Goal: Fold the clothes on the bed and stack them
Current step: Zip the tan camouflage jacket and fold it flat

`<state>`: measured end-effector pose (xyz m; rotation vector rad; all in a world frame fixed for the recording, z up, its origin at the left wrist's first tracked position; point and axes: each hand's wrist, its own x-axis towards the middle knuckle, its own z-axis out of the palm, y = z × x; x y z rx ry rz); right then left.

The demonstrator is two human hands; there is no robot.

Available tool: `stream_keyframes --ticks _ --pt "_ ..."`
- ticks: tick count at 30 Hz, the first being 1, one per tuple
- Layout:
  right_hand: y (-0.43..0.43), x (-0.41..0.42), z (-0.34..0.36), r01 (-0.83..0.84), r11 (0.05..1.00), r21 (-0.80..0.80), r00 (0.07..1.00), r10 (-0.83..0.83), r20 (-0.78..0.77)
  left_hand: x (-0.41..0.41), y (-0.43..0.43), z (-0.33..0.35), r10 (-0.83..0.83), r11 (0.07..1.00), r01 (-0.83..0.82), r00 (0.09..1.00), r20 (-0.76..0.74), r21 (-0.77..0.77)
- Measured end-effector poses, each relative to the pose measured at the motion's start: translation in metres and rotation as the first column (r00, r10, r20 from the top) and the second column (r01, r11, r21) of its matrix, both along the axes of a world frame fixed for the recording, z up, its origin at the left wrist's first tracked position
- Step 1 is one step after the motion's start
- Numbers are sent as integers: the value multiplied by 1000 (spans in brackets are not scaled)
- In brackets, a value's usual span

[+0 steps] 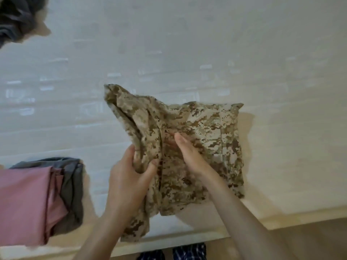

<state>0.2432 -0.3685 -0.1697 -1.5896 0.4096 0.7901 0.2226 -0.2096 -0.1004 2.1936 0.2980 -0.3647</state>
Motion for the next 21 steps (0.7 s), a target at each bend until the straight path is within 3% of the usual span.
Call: stream_keyframes --ticks 1,3,6,9,11,13,14,18,21 --pt "-15 -7 21 74 991 109 997 -74 -1 -7 -26 9 -67 998 67 998 17 -18" --pt "-45 -19 51 151 982 113 984 -160 77 -19 -73 17 -306 952 307 951 45 -7" --pt "-90 -27 46 401 892 -207 910 -363 201 -33 -109 1 -596 799 598 801 58 -60" --pt "-130 -26 11 557 789 -260 825 -561 67 -35 -102 -30 -534 844 536 838 110 10" --pt "-144 -26 -18 550 761 -345 809 -588 -8 -30 -93 -53 -467 876 461 884 8 142" --pt "-147 -28 -42 468 722 -509 858 -508 68 -20 -92 -71 -442 854 443 895 -68 272" --pt "-145 -29 -48 447 694 -564 881 -451 144 -13 -96 -77 -438 849 425 899 -34 313" --pt "-129 -34 -51 495 689 -530 864 -326 383 20 -134 -75 -507 837 409 829 234 364" --pt "-119 -36 -50 468 662 -585 882 -312 353 40 -148 -84 -617 753 492 758 210 436"
